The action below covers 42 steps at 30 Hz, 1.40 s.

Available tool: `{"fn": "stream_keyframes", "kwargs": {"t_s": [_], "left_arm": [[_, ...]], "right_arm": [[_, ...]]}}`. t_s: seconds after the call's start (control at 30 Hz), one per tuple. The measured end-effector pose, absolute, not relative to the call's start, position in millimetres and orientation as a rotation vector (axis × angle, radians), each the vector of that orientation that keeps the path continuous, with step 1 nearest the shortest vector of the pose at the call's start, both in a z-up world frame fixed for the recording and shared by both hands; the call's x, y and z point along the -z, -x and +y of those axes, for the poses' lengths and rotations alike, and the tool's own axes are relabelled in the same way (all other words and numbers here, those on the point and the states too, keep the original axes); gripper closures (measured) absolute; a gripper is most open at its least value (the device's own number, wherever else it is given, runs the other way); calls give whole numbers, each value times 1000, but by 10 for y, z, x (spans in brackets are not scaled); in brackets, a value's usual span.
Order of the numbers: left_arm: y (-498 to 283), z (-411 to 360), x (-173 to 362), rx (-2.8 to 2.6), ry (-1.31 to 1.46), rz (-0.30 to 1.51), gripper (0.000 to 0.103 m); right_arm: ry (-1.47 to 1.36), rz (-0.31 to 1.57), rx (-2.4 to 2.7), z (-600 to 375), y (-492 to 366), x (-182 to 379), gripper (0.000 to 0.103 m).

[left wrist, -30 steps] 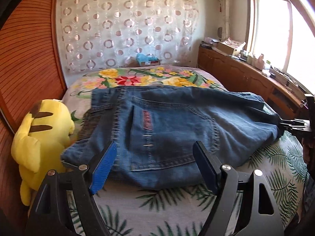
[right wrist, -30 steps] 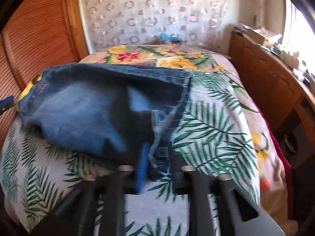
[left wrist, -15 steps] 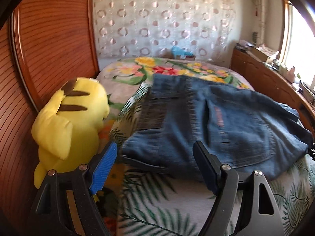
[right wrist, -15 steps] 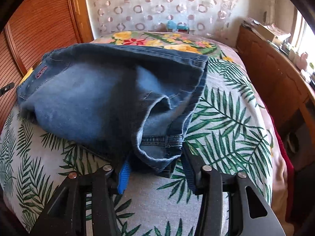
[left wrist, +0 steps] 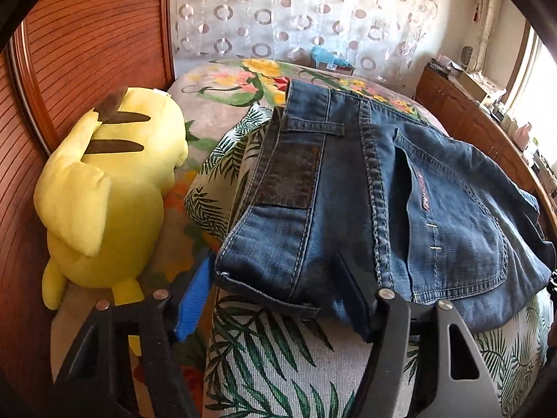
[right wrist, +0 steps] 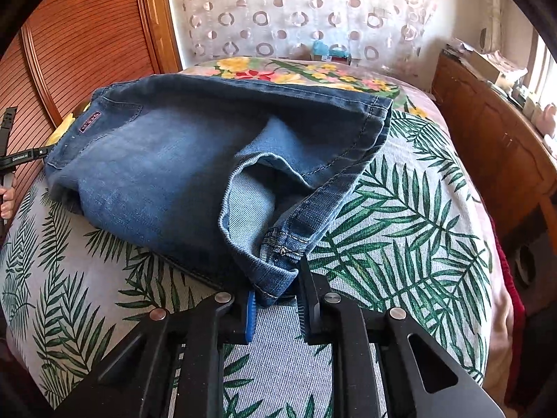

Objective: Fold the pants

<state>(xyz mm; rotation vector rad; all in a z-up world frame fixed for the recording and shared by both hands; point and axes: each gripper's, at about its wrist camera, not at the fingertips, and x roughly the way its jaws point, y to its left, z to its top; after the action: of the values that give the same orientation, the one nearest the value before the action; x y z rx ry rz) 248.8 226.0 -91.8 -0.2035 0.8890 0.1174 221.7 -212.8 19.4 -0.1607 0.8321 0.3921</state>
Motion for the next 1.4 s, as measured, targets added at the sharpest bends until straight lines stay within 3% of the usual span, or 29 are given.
{"fn": "stream_keyframes", "kwargs": {"t_s": [0.03,0.1,0.43,1.0,1.4], "left_arm": [[-2481,2246,904,-109,202,888,55],[-2466,2186,873,-106,178,881,62],[-2401,1895,661,-140,-18,833,87],[-1855,1557,-47,-114,-69,659,89],[-1068,1068,-115,-21,-61,605,89]], "right_arm": [[155,828,-397,-2142,-2207,-196,86],[148,821,-405,-2153,-2189,-209,86],[92,753,-460,-2269,-2151,-326,87],[106,587,-347,-2572,-1760,-740,89],[99,558,-300,-2869,-912,-694,89]]}}
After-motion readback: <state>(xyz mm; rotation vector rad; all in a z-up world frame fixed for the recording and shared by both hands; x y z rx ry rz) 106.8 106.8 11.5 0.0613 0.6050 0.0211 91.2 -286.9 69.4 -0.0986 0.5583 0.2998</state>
